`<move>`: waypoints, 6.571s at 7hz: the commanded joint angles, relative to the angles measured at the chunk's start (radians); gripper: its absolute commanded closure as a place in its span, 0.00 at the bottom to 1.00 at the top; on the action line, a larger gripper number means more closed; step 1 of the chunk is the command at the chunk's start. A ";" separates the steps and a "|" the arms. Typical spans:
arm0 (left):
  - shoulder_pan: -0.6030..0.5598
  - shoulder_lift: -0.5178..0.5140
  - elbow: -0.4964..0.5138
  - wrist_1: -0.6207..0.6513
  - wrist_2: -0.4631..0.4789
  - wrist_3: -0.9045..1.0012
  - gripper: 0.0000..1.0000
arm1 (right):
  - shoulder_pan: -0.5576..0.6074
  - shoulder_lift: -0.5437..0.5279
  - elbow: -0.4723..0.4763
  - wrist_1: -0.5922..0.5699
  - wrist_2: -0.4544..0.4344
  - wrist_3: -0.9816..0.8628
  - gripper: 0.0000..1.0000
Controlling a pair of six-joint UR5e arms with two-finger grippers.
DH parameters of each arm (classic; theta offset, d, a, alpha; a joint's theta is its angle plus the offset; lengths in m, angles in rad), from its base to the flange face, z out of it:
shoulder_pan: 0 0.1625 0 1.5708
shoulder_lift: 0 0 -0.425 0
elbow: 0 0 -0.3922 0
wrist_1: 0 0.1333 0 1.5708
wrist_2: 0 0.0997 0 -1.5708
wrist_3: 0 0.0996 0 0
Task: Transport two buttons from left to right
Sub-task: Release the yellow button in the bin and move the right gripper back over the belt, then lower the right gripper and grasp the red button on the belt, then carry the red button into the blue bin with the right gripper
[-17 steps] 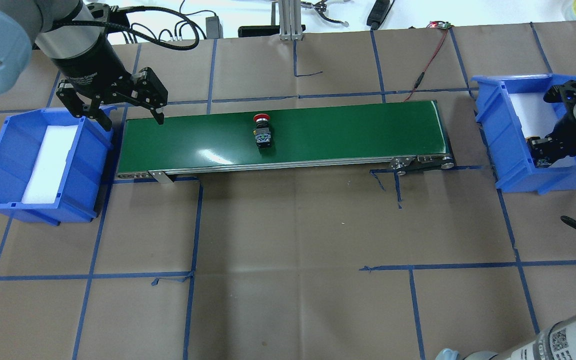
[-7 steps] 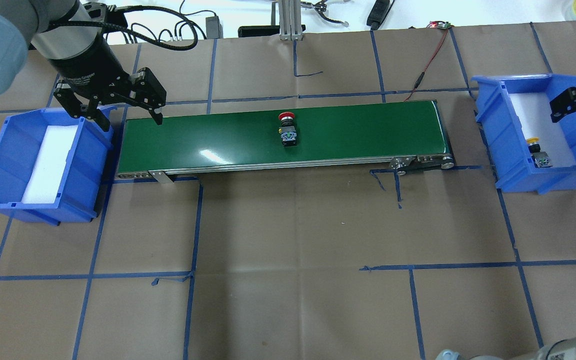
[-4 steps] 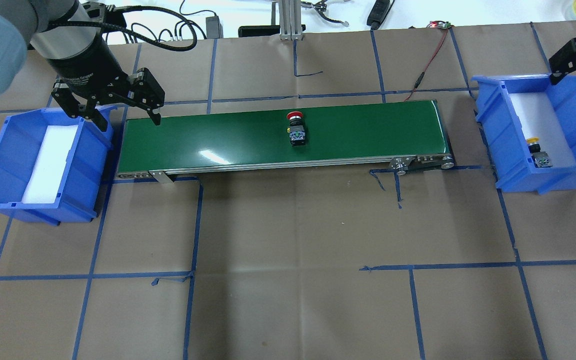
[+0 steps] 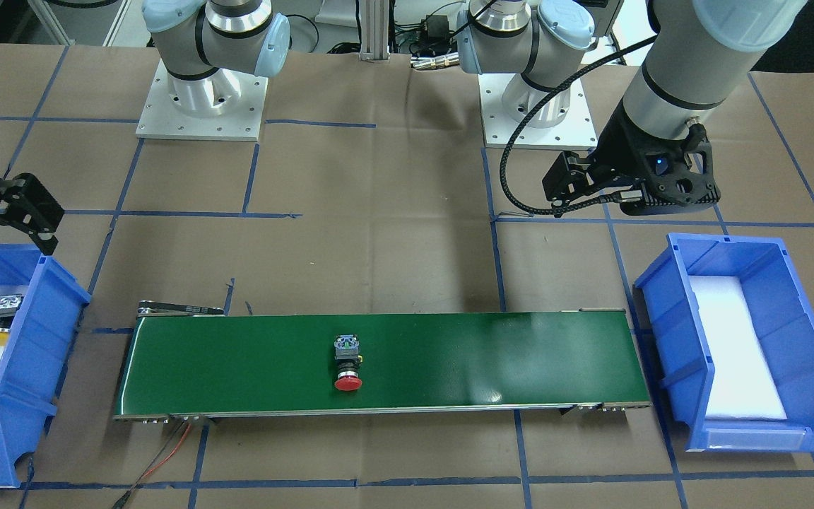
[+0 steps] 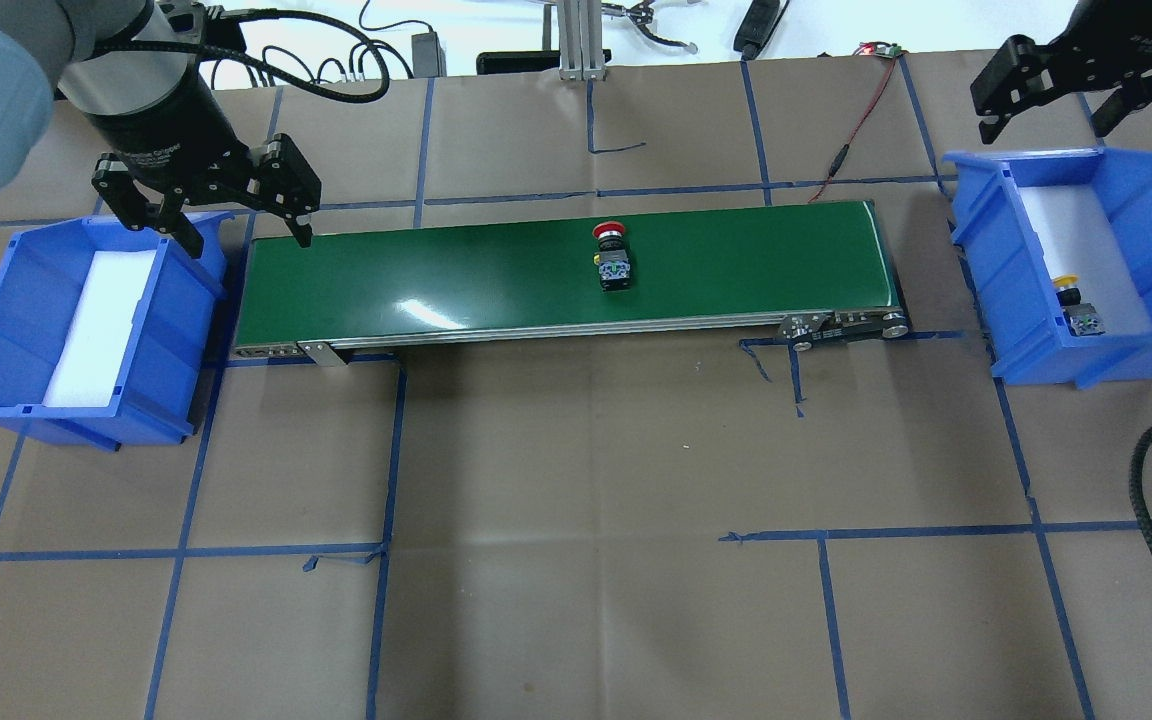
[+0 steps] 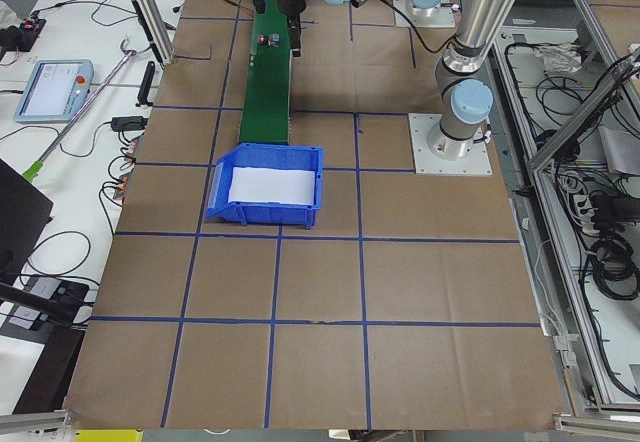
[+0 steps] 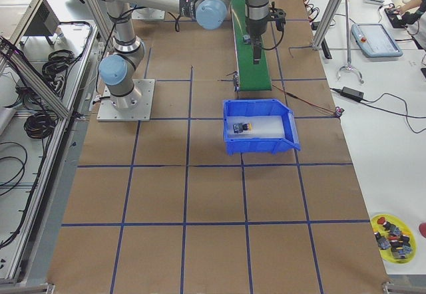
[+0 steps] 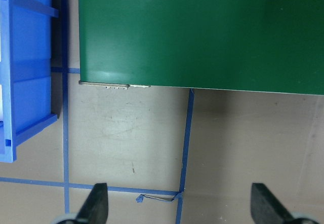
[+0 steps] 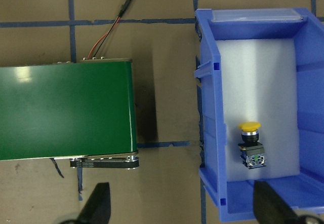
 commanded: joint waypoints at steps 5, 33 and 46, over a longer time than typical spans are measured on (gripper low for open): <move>-0.008 0.000 -0.003 0.008 0.000 -0.006 0.00 | 0.164 0.006 0.003 0.016 -0.002 0.182 0.00; -0.008 -0.001 0.002 0.007 -0.002 -0.002 0.00 | 0.254 0.367 0.053 -0.251 -0.004 0.228 0.96; -0.008 0.002 -0.001 0.007 0.000 0.000 0.00 | -0.272 0.423 -0.002 -0.298 0.008 -0.430 0.96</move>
